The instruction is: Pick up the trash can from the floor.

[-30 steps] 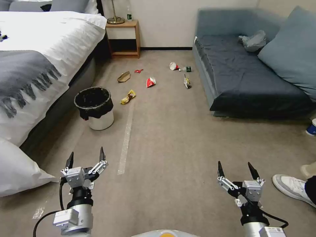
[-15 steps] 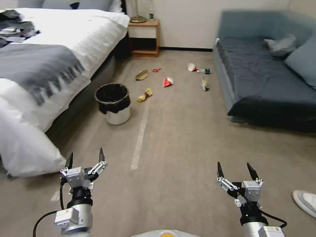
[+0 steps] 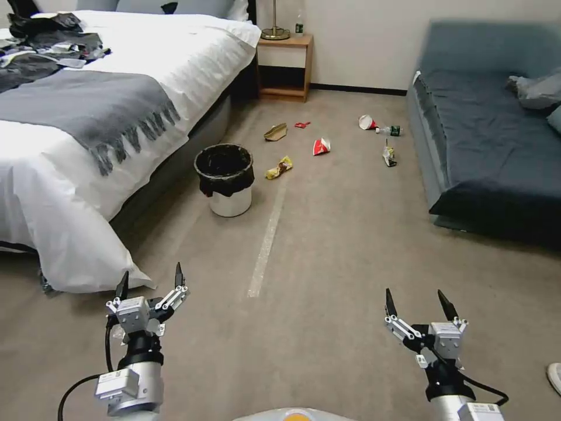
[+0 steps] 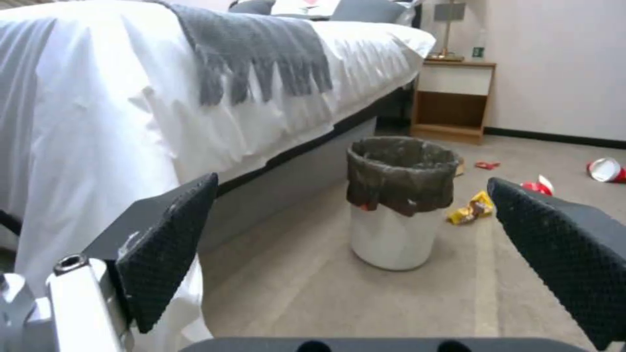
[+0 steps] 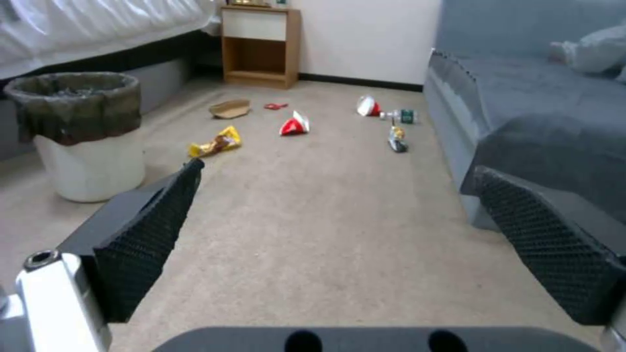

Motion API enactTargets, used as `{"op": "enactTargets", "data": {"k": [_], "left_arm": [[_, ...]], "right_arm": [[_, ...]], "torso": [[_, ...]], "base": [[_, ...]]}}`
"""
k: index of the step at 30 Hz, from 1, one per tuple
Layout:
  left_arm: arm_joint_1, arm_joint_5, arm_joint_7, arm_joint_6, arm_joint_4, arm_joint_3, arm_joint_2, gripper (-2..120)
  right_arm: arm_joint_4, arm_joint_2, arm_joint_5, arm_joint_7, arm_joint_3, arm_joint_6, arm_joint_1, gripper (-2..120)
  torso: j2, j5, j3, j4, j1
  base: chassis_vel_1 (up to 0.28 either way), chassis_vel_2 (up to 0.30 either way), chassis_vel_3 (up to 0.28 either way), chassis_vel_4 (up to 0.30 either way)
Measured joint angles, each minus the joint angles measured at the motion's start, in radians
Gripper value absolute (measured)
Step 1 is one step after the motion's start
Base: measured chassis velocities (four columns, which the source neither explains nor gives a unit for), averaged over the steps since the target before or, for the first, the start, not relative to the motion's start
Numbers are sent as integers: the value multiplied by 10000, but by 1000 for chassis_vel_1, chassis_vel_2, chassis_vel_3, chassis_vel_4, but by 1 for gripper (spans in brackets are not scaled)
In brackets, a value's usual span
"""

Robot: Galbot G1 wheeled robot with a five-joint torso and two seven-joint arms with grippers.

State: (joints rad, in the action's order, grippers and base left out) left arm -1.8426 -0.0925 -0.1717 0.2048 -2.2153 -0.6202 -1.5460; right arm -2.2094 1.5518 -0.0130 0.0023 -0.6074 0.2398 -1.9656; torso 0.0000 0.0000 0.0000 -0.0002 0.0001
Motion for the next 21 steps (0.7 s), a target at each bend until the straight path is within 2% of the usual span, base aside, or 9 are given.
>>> {"op": "enactTargets", "data": {"k": [21], "left_arm": [[-125, 298, 0, 262, -46, 15, -106, 100]], "right_arm": [[90, -61, -17, -227, -68, 327, -99, 100]], "torso": [[0, 0, 0, 1, -1]], "base": [[0, 0, 0, 0]]}}
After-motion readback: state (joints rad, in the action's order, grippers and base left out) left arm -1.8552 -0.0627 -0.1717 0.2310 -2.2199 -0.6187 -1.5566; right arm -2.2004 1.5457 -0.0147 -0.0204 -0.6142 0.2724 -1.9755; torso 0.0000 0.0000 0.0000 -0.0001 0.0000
